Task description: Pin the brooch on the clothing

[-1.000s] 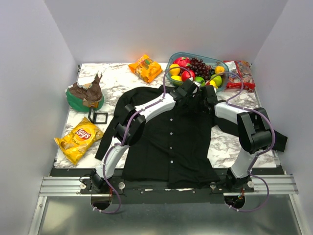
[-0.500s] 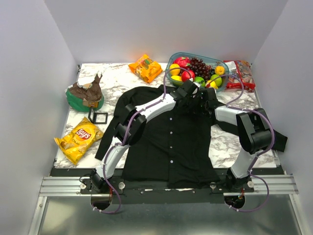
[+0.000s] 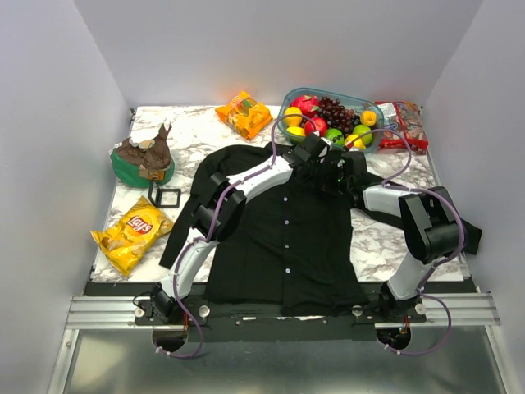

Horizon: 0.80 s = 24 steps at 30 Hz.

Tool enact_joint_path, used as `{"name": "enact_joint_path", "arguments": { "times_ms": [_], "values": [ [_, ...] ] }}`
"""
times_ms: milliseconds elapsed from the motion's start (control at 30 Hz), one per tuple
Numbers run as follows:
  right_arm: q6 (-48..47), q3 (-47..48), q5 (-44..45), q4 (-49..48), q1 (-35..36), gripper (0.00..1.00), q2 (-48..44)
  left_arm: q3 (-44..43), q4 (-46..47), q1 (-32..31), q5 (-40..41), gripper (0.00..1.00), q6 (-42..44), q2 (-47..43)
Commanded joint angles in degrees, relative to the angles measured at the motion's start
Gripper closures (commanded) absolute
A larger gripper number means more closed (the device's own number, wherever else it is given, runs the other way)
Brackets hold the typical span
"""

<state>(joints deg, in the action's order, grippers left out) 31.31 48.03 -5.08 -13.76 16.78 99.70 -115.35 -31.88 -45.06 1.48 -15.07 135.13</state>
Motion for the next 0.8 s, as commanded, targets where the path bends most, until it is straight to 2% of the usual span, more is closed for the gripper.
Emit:
{"name": "enact_joint_path", "arguments": {
  "times_ms": [0, 767],
  "values": [
    [0.95, -1.8, -3.44, -6.01, -0.08, 0.99, -2.14, 0.39, 0.94, 0.32, -1.39, 1.0, -0.57, 1.01],
    [-0.37, -4.17, -9.77, -13.57, -0.08, 1.0, -2.85, 2.06, 2.43, 0.23, -4.29, 1.0, 0.57, 0.84]
  ]
}}
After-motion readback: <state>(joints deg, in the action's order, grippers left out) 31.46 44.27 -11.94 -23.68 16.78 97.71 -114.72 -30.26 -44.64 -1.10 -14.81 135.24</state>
